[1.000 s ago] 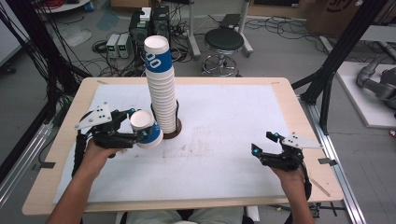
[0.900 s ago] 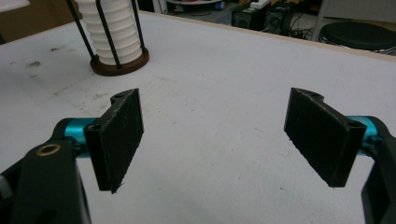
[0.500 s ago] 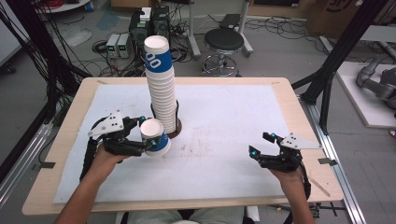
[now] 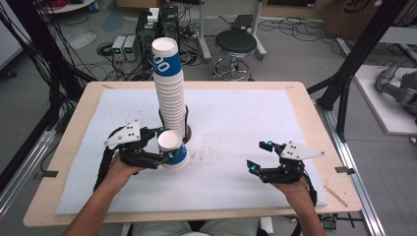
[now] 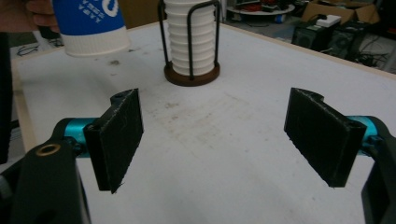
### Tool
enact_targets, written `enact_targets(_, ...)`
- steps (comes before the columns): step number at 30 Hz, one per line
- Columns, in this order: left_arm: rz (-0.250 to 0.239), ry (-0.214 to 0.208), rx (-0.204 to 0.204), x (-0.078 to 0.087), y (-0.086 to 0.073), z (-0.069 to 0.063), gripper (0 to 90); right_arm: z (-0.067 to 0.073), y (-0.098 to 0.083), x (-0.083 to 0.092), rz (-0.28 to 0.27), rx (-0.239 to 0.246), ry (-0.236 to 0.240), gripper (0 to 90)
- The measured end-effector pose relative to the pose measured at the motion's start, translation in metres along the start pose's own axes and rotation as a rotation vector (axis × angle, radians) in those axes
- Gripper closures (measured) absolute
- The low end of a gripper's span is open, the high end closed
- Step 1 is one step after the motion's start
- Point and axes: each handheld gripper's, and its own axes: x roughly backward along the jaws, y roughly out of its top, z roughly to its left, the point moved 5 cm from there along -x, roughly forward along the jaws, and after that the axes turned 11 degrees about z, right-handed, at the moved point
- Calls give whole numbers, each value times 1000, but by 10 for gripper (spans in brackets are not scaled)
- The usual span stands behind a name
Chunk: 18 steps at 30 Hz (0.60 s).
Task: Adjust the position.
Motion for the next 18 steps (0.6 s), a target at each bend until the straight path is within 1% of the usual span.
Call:
enact_targets(2,6,-14,-10,-4,3,-2,292,6,4,-3,-6,6,25,202)
enact_targets(6,1,-29,-27,-12,10,-8,292,18,13,-11,-14,33,69,202)
enact_targets(9,3,-47,-36,-17,14,-12,292,25,20,-19,-5,57,107,202)
enact_targets(10,1,-56,-32,-20,15,-13,292,27,21,-22,2,61,119,202)
enact_targets(11,8,-61,-38,-22,16,-13,292,29,23,-25,6,71,127,202)
enact_targets(13,8,-72,-38,-26,17,-14,292,33,25,-31,20,73,156,202)
enact_targets(15,9,-82,-40,-29,18,-14,292,35,27,-35,30,81,172,202)
enact_targets(18,5,-95,-41,-32,19,-16,292,39,31,-41,28,93,209,202)
